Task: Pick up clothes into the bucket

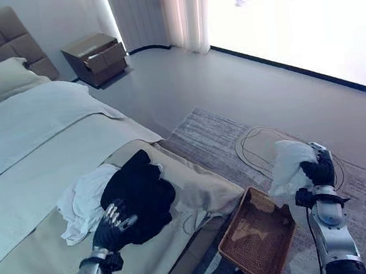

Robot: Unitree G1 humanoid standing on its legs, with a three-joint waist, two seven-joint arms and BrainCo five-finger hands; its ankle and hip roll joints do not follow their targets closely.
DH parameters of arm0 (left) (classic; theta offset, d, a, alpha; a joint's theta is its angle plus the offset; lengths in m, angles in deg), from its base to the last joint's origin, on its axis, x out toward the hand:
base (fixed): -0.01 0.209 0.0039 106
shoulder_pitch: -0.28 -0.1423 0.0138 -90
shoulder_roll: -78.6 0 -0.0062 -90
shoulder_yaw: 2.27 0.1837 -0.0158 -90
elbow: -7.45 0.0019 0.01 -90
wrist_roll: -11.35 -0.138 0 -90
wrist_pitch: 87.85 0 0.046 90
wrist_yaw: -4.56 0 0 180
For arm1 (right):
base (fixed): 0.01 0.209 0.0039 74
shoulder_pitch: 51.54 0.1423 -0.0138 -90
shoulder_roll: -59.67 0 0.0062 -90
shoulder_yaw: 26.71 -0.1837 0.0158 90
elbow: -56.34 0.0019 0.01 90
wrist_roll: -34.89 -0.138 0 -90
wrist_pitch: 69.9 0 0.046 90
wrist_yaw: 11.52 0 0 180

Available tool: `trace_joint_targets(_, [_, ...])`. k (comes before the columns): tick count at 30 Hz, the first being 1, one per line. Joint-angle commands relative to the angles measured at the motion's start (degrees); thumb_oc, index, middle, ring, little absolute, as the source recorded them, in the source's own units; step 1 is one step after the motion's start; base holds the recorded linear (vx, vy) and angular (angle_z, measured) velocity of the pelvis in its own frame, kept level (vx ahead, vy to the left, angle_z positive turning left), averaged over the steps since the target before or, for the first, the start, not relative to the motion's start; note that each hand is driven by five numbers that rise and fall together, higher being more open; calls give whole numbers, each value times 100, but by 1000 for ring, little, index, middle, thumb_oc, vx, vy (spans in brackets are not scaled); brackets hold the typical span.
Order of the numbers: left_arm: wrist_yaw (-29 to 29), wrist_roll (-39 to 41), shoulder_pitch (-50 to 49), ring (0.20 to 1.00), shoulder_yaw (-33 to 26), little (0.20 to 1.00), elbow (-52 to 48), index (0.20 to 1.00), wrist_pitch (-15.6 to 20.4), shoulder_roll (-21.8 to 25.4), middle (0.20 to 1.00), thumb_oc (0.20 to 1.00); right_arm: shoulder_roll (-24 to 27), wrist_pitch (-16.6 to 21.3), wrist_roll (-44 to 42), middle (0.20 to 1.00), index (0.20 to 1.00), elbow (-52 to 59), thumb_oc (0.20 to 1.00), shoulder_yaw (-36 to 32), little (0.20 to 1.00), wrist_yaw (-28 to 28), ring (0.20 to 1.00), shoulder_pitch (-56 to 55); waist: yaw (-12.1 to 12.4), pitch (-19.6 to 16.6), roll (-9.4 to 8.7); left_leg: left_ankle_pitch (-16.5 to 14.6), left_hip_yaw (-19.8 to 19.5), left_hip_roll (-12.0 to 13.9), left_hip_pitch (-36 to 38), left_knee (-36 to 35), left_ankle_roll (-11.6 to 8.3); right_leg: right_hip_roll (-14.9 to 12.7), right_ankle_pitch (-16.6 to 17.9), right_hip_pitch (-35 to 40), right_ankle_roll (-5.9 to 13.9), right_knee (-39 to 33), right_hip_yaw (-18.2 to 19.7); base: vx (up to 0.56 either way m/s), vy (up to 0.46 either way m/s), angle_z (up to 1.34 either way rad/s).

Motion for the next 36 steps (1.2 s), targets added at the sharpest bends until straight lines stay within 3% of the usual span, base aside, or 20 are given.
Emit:
trace_joint_targets(1, [61,365,201,1000,-448,1000,-71,1000,365,247,1000,1000,59,519,-232,200,200,47,200,-383,200,365,200,473,54,234,-279,-645,-29,29,-430,1040,131,-509,118,-262,273,547,-154,-99,-21,-6])
trace_joint_targets(6, [-129,619,181,1000,-689,1000,-455,1000,577,223,1000,1000,120,493,-110,200,200,-331,200,-430,200,708,200,644,91,705,-237,-687,-103,64,-944,1447,120,-535,89,-692,229,836,-138,-155,-25,-1])
trace_joint_targets(8, [-400,654,295,1000,-830,1000,-891,1000,841,249,1000,1000,155,499,-44,200,200,-633,200,-320,200,972,200,905,115,1127,-184,-730,-152,99,-1399,1826,114,-563,45,-1118,180,1166,-103,-252,-42,-1])
trace_joint_targets(13, [-845,706,482,1000,-733,1000,-1547,1000,1183,239,1000,1000,217,525,-137,200,200,-1512,200,-20,200,1510,200,1584,186,1585,-66,-820,-167,134,-2339,2528,118,-573,-88,-2117,97,1915,5,-192,-21,2])
trace_joint_targets(23, [-1201,800,617,1000,-332,1000,-2447,1000,1376,309,1000,1000,823,522,-547,200,200,-2826,200,507,200,1876,200,2899,271,1771,157,-1194,-187,260,-4282,3988,106,-537,-458,-4133,-41,3414,269,-126,2,5])
trace_joint_targets(24, [-1285,806,652,1000,-298,1000,-2630,1000,1444,354,1000,1000,955,497,-571,200,200,-2989,200,669,200,1895,200,3163,313,1821,215,-1414,-229,273,-4538,4276,71,-520,-661,-4457,-22,3774,342,-2,12,-9])
trace_joint_targets(26, [-1386,804,695,1000,-277,1000,-2773,1000,1480,348,1000,1000,1045,489,-586,200,200,-3170,200,785,200,1908,200,3371,321,1846,252,-1511,-244,285,-4907,4608,66,-512,-756,-4825,-45,4097,409,-41,18,-19])
trace_joint_targets(36, [-1729,793,931,1000,-257,1000,-3224,1000,1708,355,1000,1000,1063,369,-443,200,200,-4006,200,1349,200,1909,200,3971,410,1891,383,-1654,-286,248,-5956,5297,105,-536,-947,-5951,-138,4915,570,-30,10,1])
